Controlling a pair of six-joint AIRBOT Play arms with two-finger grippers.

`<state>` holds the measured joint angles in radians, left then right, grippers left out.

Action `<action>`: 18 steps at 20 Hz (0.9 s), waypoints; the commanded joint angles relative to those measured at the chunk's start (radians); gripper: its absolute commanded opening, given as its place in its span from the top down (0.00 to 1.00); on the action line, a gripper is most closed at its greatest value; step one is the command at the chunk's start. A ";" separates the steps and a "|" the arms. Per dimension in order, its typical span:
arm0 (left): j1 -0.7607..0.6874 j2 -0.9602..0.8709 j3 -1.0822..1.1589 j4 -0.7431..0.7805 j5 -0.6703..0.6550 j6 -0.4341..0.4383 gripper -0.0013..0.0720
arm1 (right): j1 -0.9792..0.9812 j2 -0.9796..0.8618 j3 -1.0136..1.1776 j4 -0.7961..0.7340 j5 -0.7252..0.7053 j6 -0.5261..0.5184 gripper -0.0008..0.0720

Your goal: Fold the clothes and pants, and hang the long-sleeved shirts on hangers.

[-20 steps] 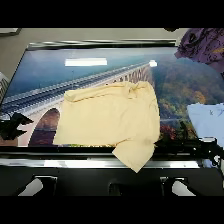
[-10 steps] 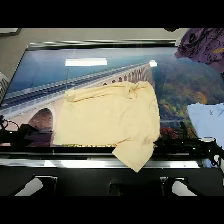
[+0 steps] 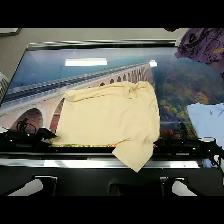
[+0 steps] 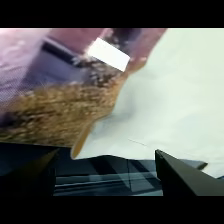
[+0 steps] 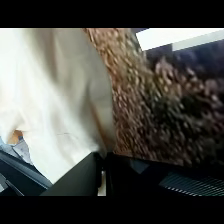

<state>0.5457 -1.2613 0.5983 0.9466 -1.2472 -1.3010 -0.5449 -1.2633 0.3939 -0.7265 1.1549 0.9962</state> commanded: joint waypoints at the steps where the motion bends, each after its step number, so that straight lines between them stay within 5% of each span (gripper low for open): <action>1: -0.058 -0.043 -0.004 0.013 0.053 -0.026 0.08 | 0.000 0.000 0.000 0.001 0.023 0.007 0.94; 5: -0.069 -0.048 -0.004 0.013 0.076 -0.034 0.66 | 0.000 0.000 0.000 0.001 0.028 0.006 0.94; 8: -0.074 -0.048 -0.004 0.012 0.069 -0.028 0.95 | 0.000 0.000 0.000 0.002 0.032 0.006 0.94; 13: -0.159 -0.025 0.063 -0.012 0.081 0.011 0.96 | 0.089 0.029 0.035 0.119 0.050 -0.033 0.94; 18: -0.313 0.003 0.434 -0.001 0.201 -0.107 0.96 | 0.413 0.083 0.494 0.058 -0.137 0.174 0.94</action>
<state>0.3080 -1.2716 0.8371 0.9455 -1.1126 -1.3472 -0.2775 -1.2015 0.6525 -0.6456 1.1210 1.0580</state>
